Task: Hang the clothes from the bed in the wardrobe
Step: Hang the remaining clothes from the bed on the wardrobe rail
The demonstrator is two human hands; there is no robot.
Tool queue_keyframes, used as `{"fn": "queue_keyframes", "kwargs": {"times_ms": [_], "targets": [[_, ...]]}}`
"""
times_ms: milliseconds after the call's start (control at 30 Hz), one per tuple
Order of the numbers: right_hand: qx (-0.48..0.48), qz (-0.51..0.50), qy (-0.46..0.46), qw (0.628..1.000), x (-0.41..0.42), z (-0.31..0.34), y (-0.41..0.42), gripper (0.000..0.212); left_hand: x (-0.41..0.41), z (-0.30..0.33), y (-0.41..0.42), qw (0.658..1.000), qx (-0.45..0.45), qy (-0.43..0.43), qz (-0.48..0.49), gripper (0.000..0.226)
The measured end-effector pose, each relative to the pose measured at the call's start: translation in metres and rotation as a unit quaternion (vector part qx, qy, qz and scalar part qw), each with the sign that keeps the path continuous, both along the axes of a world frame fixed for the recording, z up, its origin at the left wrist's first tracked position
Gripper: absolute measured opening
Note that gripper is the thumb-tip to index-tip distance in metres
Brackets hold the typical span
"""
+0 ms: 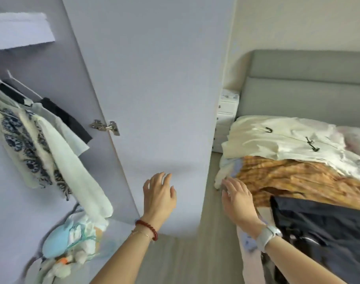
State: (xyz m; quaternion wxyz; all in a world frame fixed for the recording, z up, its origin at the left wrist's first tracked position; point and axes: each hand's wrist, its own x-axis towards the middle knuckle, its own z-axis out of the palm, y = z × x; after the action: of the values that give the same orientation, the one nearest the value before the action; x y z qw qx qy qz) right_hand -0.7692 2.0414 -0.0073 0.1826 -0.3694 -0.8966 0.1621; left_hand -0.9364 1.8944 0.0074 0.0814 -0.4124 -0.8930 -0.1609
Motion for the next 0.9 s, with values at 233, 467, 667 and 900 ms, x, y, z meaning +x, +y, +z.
{"fn": "queue_keyframes", "kwargs": {"times_ms": [233,467,667,900], "targets": [[-0.038,-0.216,-0.025,0.975,0.21,-0.043,0.012,0.04,0.165,-0.03,0.105,0.964,-0.019,-0.055,-0.261,0.035],[-0.143,-0.445,-0.03,0.883,0.423,-0.098,-0.034,0.04,0.384,-0.082,0.166,0.87,-0.132,-0.064,-0.472,0.04],[-0.245,-0.593,-0.009,0.767,0.585,-0.147,-0.079,0.038,0.57,-0.132,0.171,0.756,-0.255,-0.103,-0.594,0.041],[-0.286,-0.674,-0.029,0.681,0.739,-0.208,-0.091,0.042,0.697,-0.208,0.174,0.666,-0.374,-0.095,-0.639,0.048]]}}
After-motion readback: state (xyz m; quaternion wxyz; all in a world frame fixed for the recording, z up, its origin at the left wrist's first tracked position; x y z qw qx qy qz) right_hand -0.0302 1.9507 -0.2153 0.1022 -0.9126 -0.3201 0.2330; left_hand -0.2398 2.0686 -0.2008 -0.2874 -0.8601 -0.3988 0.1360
